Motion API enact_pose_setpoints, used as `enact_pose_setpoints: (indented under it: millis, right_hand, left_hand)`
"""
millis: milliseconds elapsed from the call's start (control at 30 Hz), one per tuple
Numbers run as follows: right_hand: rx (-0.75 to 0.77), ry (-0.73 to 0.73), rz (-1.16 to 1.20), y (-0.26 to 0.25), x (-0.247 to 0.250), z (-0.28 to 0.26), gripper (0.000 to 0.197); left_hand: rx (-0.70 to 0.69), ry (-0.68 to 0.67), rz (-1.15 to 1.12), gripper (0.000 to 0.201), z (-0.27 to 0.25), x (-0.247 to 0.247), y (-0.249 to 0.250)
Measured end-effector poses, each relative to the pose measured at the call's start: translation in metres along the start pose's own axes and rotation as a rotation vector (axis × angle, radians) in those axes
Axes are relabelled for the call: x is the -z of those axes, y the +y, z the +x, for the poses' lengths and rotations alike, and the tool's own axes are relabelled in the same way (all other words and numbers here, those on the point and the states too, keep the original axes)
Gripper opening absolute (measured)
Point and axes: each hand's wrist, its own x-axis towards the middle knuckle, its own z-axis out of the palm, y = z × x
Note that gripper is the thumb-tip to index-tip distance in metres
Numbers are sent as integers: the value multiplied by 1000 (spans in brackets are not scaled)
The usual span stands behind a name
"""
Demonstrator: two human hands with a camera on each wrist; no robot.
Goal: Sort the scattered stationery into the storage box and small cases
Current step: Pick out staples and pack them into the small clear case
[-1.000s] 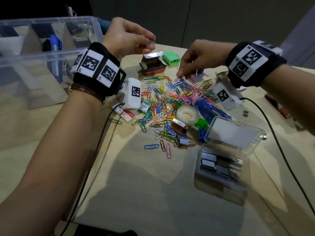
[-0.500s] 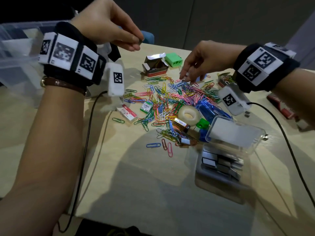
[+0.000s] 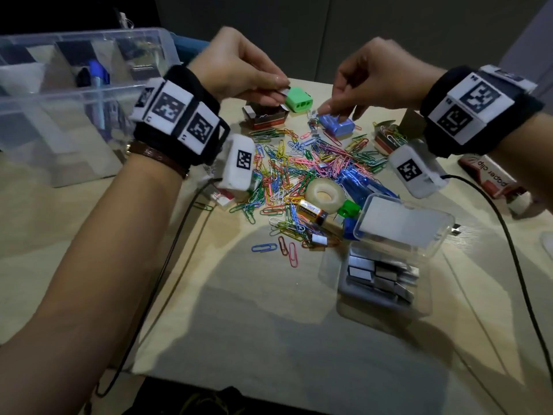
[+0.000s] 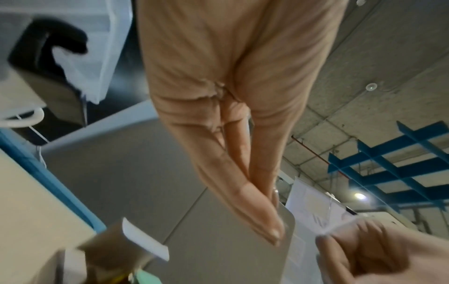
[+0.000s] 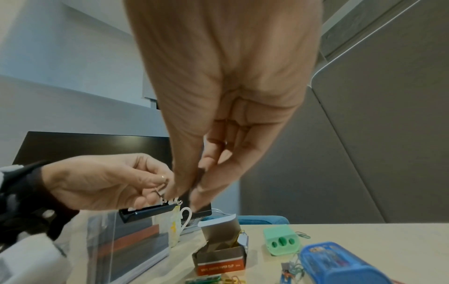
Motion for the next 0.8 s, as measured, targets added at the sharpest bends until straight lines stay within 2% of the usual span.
enact_pose_setpoints:
  millis: [267, 333, 400, 467, 567, 733, 800]
  right_hand:
    - [-64, 50, 135, 10, 6, -31, 38]
    - [-57, 1, 98, 6, 6, -39, 40]
    - [-33, -84, -47, -1, 4, -47, 32]
    - [78, -149, -316, -10, -3, -55, 18]
    - [241, -182, -687, -29, -23, -70, 16]
    - [290, -337, -799, -57, -63, -85, 22]
    - [286, -350, -868, -57, -75, -85, 20]
  left_hand:
    - [62, -60, -129, 11, 4, -32, -8]
    - [68, -77, -158, 11, 3, -31, -8]
    - [73, -66, -153, 15, 3, -27, -6]
    - [74, -47, -116, 18, 1, -22, -5]
    - [69, -59, -81, 17, -4, -21, -6]
    - [85, -61, -118, 12, -9, -22, -8]
    - [89, -55, -126, 9, -9, -22, -5]
